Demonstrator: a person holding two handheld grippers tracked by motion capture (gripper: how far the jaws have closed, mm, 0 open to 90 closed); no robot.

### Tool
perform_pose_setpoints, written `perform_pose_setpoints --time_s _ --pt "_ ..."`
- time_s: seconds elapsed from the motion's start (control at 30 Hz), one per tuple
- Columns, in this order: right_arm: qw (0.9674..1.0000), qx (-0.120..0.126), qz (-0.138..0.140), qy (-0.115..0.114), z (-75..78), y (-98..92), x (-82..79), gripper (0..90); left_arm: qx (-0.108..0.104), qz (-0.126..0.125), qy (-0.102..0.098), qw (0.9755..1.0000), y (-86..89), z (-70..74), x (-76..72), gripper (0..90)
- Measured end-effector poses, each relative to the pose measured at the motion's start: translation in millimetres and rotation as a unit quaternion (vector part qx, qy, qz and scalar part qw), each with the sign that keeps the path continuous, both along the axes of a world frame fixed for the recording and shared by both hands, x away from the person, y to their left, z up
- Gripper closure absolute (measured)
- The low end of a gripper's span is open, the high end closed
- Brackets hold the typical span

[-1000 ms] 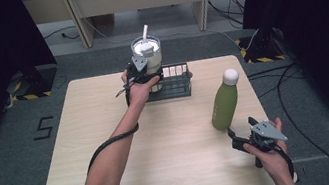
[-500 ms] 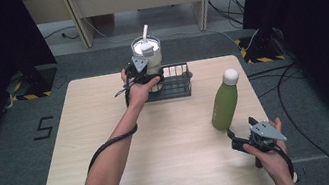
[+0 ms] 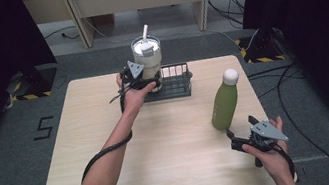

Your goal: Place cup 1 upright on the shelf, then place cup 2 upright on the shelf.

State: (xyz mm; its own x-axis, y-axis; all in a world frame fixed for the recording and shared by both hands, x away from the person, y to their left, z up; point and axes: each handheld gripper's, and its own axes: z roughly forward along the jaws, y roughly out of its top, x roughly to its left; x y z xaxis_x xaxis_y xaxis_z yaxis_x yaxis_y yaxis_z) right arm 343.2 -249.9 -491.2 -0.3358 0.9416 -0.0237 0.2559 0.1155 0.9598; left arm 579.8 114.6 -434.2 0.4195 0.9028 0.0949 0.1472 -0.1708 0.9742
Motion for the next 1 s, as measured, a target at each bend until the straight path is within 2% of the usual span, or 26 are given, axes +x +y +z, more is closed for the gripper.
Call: perform_pose_setpoints --time_s 0.27,0.33,0.67,1.0 --pt "1.0 -0.004 0.001 -0.007 3.8 1.6 -0.7 7.8 0.01 -0.006 -0.004 0.9999 12.6 0.2 -19.4 0.0" --pt "1.0 -0.003 0.0 -0.009 5.9 1.8 -0.9 7.9 0.015 -0.014 -0.005 0.9998 16.4 0.4 -29.3 0.0" --pt "0.9999 0.002 -0.005 -0.011 7.3 -0.2 -0.6 8.2 0.013 -0.025 -0.009 0.9996 30.1 -0.7 -58.8 0.0" --pt "0.9998 0.003 -0.008 -0.02 14.5 1.8 -1.6 8.5 0.016 -0.026 -0.009 0.9995 40.5 -3.9 -74.6 0.0"
